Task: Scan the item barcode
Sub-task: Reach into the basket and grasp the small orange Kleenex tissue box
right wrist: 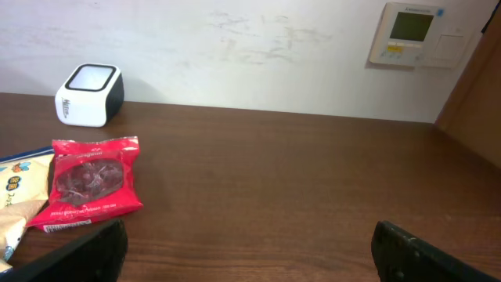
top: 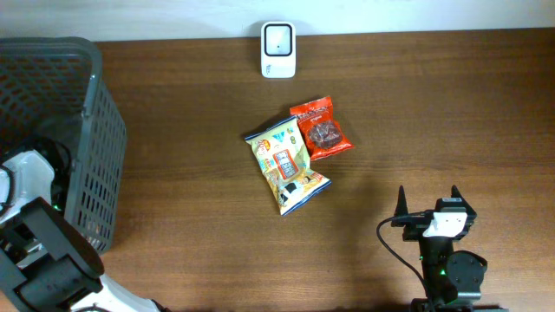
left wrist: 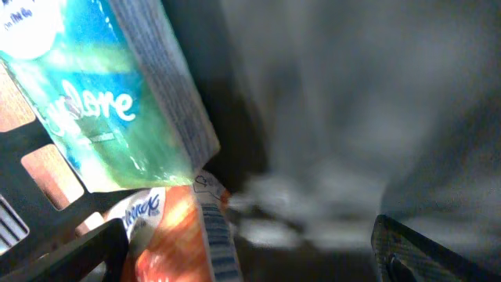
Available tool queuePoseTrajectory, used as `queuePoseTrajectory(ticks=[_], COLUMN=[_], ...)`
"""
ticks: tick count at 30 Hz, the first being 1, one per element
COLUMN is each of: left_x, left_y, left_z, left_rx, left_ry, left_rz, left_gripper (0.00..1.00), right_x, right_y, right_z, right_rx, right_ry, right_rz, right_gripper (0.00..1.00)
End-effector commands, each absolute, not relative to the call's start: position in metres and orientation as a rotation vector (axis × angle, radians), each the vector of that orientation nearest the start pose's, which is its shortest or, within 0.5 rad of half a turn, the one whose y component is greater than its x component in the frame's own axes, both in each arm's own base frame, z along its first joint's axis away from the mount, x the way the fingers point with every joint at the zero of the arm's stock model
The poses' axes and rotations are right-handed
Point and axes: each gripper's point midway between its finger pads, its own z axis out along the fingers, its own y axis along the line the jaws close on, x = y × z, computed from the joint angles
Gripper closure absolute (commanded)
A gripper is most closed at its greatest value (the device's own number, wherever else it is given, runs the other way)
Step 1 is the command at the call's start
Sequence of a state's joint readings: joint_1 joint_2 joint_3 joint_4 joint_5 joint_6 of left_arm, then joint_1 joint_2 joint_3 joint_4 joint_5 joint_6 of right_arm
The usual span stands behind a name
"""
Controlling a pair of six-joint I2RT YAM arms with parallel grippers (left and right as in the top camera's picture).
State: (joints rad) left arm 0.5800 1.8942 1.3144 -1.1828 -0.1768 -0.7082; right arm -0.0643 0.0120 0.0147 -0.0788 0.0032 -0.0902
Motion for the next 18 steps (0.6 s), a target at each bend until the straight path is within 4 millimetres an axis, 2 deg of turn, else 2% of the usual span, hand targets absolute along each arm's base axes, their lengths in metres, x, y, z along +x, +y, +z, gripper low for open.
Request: queuePoseTrajectory(ticks=[1, 2, 7, 9, 14, 15, 16, 18], left_x=[0.225, 0.226, 0.231, 0.234, 0.247, 0.252, 0.259, 0.266], left_y=[0.183, 0.183, 0.187, 0.188, 0.197, 0.201, 0.205, 0.21], left_z=[0.04, 0.04, 0.039, 0.038, 0.051, 0.063, 0.082, 0.105], left_rx=[-1.968, -1.966, -1.954, -1.947, -1.901, -1.881, -1.874, -1.862], left_ry=[2.671, 2.668, 2.645, 2.633, 2.612, 2.613, 2.598, 2.575], left_rz=[0.315, 0.315, 0.309, 0.306, 0.299, 0.298, 0.294, 0.289], left_gripper=[0.12, 0.24, 0.52, 0.79, 0.79, 0.81, 0.9, 1.0], right_x=[0.246, 0.246, 0.246, 0.246, 0.246, 0.246, 0.246, 0.246], right_y=[-0.016, -0.016, -0.016, -0.016, -0.016, -0.016, -0.016, -0.016], right_z=[0.155, 0.155, 0.155, 0.155, 0.155, 0.155, 0.155, 0.155], right_rx=[-0.025, -0.025, -0.025, -0.025, -0.025, -0.025, -0.025, -0.025], right_ry=[1.653, 1.653, 1.653, 1.653, 1.653, 1.653, 1.653, 1.653], right_rz=[-0.126, -0.126, -0.126, -0.126, -0.126, -0.126, -0.126, -0.126], right_gripper=[0.02, 0.01, 0.02, 0.02, 0.01, 0.02, 0.02, 0.01])
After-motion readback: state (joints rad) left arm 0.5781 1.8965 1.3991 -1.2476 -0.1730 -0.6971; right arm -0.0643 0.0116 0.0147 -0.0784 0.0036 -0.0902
